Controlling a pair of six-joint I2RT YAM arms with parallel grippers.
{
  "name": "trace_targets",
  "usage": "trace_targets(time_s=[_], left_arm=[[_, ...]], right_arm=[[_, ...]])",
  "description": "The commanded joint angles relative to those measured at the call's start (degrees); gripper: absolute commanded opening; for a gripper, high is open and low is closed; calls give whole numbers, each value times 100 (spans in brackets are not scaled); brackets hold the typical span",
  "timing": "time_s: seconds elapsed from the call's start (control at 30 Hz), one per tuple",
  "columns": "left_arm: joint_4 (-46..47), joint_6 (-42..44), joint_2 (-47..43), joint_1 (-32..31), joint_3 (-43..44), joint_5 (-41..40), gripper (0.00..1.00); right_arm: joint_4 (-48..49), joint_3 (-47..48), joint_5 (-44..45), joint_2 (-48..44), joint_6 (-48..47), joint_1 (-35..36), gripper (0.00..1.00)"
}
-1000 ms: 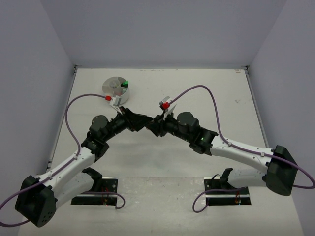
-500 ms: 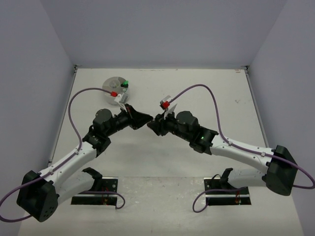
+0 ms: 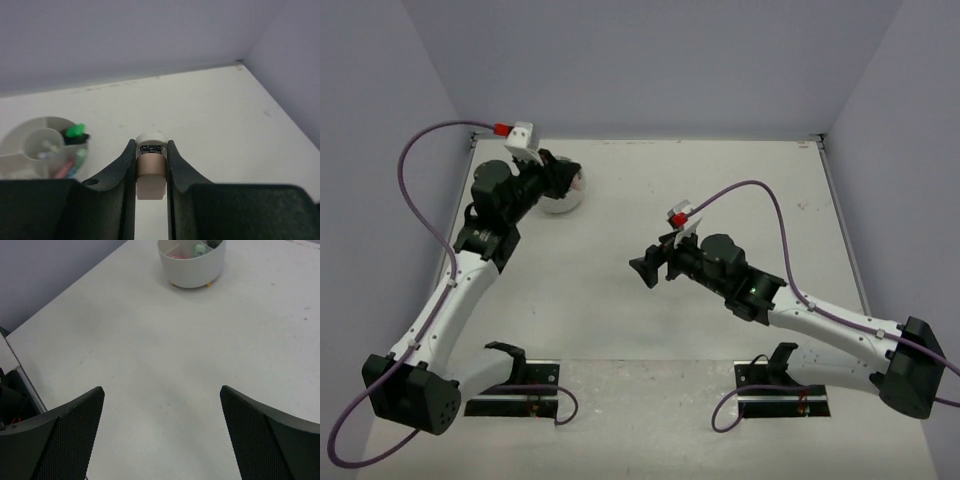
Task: Sort the stationery into containers
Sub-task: Place the stapler in the storage box.
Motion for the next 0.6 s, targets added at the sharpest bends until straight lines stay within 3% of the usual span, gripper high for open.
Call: trace_targets(time_s=[0.0,0.13,0.27,0.37,0.57], left_arm=[[550,1281,746,1192,654,-186,0],[1142,901,1942,2086,1532,486,0],[2297,252,3302,2732,1914,2123,0],[2688,313,3935,2908,2199,2960,0],[2696,888,4545,2920,2275,3579,0]], right_arm=[[-185,-321,416,-843,-9,-106,99],[-520,-438,280,-1243,269,-109,99],[-634,-818,-593,-1839,345,-93,99],[-764,-1025,-846,-2269,412,-94,99],[-752,-1212,-1261,-2632,384,-92,99]])
